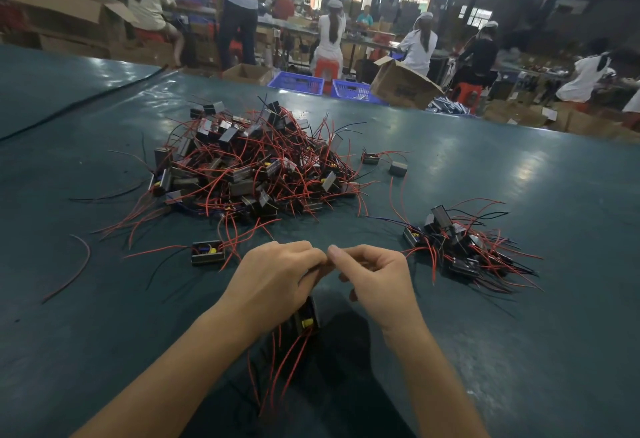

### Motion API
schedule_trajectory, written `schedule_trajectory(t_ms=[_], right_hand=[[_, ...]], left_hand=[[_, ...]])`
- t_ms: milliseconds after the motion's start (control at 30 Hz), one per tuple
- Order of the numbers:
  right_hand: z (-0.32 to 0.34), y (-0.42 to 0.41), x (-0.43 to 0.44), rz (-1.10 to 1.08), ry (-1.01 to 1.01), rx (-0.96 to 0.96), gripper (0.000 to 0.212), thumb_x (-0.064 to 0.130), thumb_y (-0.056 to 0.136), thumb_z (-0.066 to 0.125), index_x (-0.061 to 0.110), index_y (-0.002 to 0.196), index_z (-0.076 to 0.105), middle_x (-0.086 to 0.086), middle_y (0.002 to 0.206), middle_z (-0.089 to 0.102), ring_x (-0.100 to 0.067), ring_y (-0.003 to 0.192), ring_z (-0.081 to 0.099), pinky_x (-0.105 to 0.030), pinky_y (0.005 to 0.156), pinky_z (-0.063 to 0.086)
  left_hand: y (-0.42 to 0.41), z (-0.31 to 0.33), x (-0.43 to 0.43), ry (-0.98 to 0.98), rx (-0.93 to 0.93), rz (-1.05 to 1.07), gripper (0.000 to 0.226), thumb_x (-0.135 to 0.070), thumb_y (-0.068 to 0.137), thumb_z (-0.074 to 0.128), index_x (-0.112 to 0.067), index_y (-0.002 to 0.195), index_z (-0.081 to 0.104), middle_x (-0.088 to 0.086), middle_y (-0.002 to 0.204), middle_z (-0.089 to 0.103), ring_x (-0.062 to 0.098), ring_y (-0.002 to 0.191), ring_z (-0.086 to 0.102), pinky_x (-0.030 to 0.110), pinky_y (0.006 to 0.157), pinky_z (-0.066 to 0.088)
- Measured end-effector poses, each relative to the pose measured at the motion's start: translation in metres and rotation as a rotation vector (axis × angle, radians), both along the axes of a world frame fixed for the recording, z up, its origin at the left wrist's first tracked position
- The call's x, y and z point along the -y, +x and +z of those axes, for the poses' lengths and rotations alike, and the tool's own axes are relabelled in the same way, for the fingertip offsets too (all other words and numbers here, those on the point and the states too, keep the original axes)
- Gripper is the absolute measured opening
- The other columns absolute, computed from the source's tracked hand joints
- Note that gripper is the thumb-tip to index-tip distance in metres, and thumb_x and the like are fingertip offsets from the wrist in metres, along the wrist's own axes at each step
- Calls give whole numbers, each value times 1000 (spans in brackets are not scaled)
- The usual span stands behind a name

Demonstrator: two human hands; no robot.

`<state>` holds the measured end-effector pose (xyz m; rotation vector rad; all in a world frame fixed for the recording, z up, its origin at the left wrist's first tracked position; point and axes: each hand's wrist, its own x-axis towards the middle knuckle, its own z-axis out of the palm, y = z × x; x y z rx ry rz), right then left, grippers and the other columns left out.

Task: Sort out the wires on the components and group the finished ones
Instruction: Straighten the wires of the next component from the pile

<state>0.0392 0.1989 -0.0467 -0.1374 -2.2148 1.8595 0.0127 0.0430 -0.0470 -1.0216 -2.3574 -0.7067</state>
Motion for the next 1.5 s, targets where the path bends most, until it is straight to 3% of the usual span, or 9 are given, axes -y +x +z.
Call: schedule_trajectory(t_ms=[167, 333, 600, 767, 900, 1100, 1233, 1300, 1500], right_hand=[[-7, -1, -1, 5, 313, -212, 7, 15, 84, 75, 18, 79, 76, 5, 79, 69, -7, 74, 64, -12, 68, 46], [-11, -2, -5, 18, 431, -287, 14, 7, 86, 72, 19, 93, 71, 12, 87, 66, -2, 80, 60, -8, 63, 42], [-15, -4, -5, 41, 371, -375, 38, 8, 89, 66, 39, 109, 56, 19, 94, 60, -9, 74, 57, -11, 57, 41], [-16, -3, -7, 21, 541, -474, 34, 7, 88, 64, 27, 115, 59, 18, 95, 61, -12, 67, 54, -24, 56, 46], [-15, -1, -6, -3, 658, -561, 36, -2, 83, 62, 18, 112, 63, 14, 94, 61, -7, 62, 50, -34, 54, 50], [-15, 0, -1, -32, 426, -549, 25, 12, 83, 64, 22, 107, 63, 15, 89, 63, -10, 55, 50, -20, 50, 42], [-15, -3, 5, -132, 317, -372, 10, 38, 88, 65, 30, 94, 63, 12, 82, 61, -8, 57, 53, -13, 53, 40], [-18, -5, 4, -115, 322, -228, 25, 44, 91, 62, 24, 76, 63, 14, 67, 60, -4, 54, 50, -12, 52, 38], [-17, -9, 2, 7, 110, -17, 33, 21, 97, 57, 20, 64, 60, 9, 54, 50, -12, 53, 44, -29, 53, 38]], left_hand=[[-3, -5, -1, 6, 54, 38, 20, -26, 84, 56, -16, 85, 73, -5, 70, 65, 20, 59, 61, 32, 54, 46], [-4, -7, -1, 55, 130, 69, 10, -24, 90, 66, -19, 91, 74, -8, 77, 68, 15, 71, 64, 31, 62, 51], [-11, 0, -1, 331, 669, -13, 14, -25, 92, 65, -20, 83, 74, -8, 70, 71, 7, 66, 65, 23, 63, 53], [-14, -1, -1, 448, 831, -16, 14, -18, 93, 63, -22, 83, 73, -9, 67, 69, 4, 65, 62, 21, 66, 51], [-13, -4, -3, 456, 799, -19, 13, -23, 91, 66, -19, 82, 74, -11, 61, 64, -1, 52, 51, 14, 53, 40], [-9, -5, -3, 433, 592, -1, 9, -19, 89, 69, -23, 84, 74, -5, 69, 70, 14, 62, 62, 29, 59, 52], [-7, -7, -4, 394, 394, -9, 6, -15, 88, 69, -18, 88, 74, -8, 74, 69, 17, 65, 62, 40, 65, 51], [-7, -8, -3, 331, 282, -10, 6, -17, 89, 69, -19, 89, 74, -12, 76, 66, 9, 68, 61, 42, 69, 49], [-5, -6, -2, 228, 139, 3, 12, -29, 89, 64, -23, 89, 75, -15, 78, 66, 4, 65, 57, 32, 70, 40]])
